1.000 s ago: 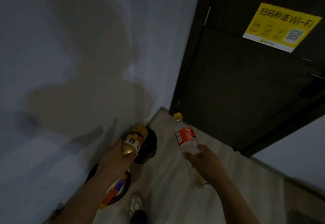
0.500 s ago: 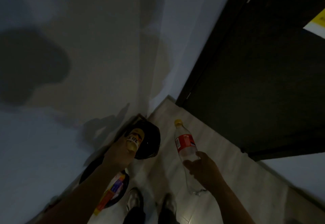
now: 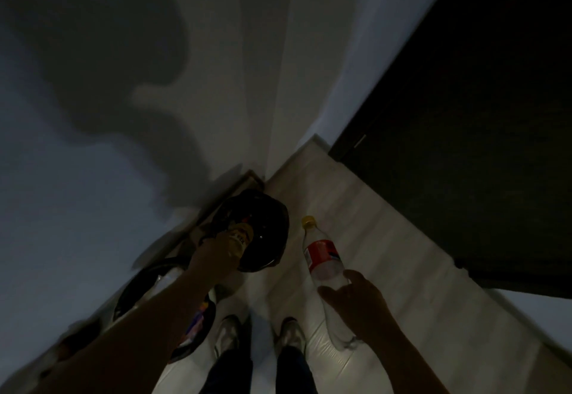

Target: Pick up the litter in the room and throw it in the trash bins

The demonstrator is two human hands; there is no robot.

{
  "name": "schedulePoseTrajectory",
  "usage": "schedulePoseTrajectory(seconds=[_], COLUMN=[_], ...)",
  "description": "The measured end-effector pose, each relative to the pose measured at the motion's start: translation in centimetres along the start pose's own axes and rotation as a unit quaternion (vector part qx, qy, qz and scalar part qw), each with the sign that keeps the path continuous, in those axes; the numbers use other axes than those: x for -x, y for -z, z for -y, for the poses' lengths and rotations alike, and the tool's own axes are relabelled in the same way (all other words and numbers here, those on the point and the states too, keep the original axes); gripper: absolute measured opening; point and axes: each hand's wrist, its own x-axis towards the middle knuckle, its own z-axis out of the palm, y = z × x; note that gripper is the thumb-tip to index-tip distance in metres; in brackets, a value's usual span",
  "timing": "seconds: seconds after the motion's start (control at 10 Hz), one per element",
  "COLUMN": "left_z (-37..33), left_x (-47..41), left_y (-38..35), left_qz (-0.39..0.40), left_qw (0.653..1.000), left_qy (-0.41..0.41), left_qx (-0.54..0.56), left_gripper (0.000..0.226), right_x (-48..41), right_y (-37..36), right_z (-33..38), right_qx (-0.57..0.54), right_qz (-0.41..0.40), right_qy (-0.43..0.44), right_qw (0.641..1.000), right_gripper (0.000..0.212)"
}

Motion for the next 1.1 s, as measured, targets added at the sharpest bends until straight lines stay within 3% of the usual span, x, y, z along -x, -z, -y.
schedulePoseTrajectory(seconds=[0.3, 0.5, 0.8, 1.0, 1.1], left_z=[0.9, 3.3, 6.9, 10.3, 11.4], left_x=[-9.1, -7.6, -3.9, -3.0, -2.5], left_y=[-5.6, -7.7, -6.4, -5.4, -5.0], left_qz=[-0.006, 0.02, 0.006, -0.019, -0.033], left_qw=[1.0, 0.998, 0.998, 0.999, 0.997], left_qy=[-0.02, -0.052, -0.048, -0.014, 0.003], left_qx=[0.008, -0.008, -0.046, -0.043, -0.068], left_gripper=[0.067, 0.041, 0.034, 0.033, 0.033], right_x=[-7.5, -9.8, -13.9, -16.3, -15.9], right_y=[-1.8, -3.8, -7.5, -10.5, -11.7], right_z=[-3.5, -2.8, 3.0, 7.5, 8.8], right_qx=[0.0, 0.035, 0.131, 0.043, 0.065], right_qz=[0.017, 0.05, 0.095, 0.086, 0.095], right_qy=[-0.035, -0.032, -0.036, -0.017, 0.018], right_qw=[0.999, 0.998, 0.986, 0.995, 0.993], right_gripper=[0.075, 0.064, 0.061, 0.051, 0.065])
